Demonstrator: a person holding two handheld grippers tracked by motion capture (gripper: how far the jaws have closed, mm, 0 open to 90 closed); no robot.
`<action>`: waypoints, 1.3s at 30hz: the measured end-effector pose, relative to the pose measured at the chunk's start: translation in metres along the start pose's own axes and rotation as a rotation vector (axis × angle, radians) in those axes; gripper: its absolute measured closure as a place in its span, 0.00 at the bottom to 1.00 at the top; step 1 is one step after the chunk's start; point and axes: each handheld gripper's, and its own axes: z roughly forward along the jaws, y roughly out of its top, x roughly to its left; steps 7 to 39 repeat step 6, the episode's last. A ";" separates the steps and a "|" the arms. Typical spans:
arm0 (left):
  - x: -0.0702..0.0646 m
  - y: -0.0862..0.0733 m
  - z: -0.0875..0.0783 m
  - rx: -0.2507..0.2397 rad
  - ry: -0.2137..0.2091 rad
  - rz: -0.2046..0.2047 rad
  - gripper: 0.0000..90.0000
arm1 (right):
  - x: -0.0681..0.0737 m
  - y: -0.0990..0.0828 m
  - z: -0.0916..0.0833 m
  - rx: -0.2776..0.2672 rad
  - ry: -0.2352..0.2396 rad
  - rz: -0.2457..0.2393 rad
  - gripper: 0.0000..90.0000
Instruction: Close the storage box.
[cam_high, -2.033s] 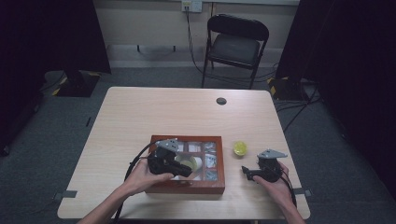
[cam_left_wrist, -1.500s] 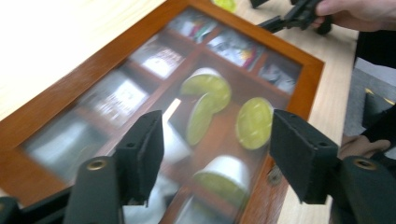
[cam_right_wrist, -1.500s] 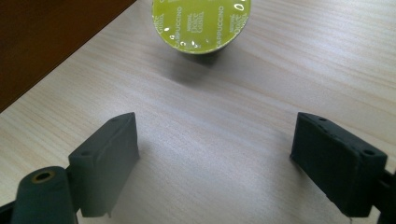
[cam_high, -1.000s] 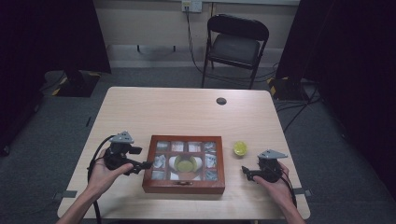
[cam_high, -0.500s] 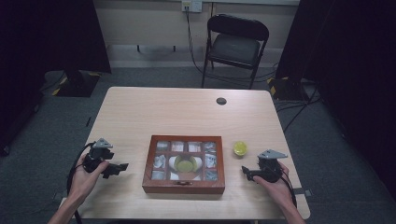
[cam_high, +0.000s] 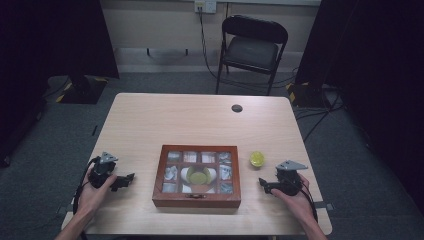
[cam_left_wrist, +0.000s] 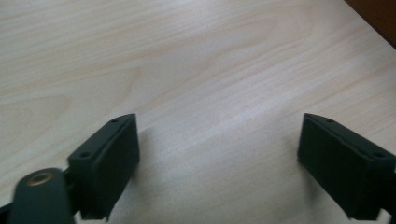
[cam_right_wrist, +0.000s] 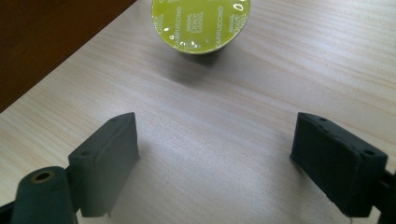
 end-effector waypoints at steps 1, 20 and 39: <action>0.001 -0.002 0.002 -0.019 0.003 0.002 0.03 | 0.000 0.000 0.000 0.000 0.000 0.000 0.16; -0.001 -0.003 0.003 -0.017 0.012 -0.018 0.00 | 0.000 0.000 0.000 0.000 -0.005 0.005 0.15; -0.001 -0.003 0.003 -0.017 0.012 -0.018 0.00 | 0.000 0.000 0.000 0.000 -0.005 0.005 0.15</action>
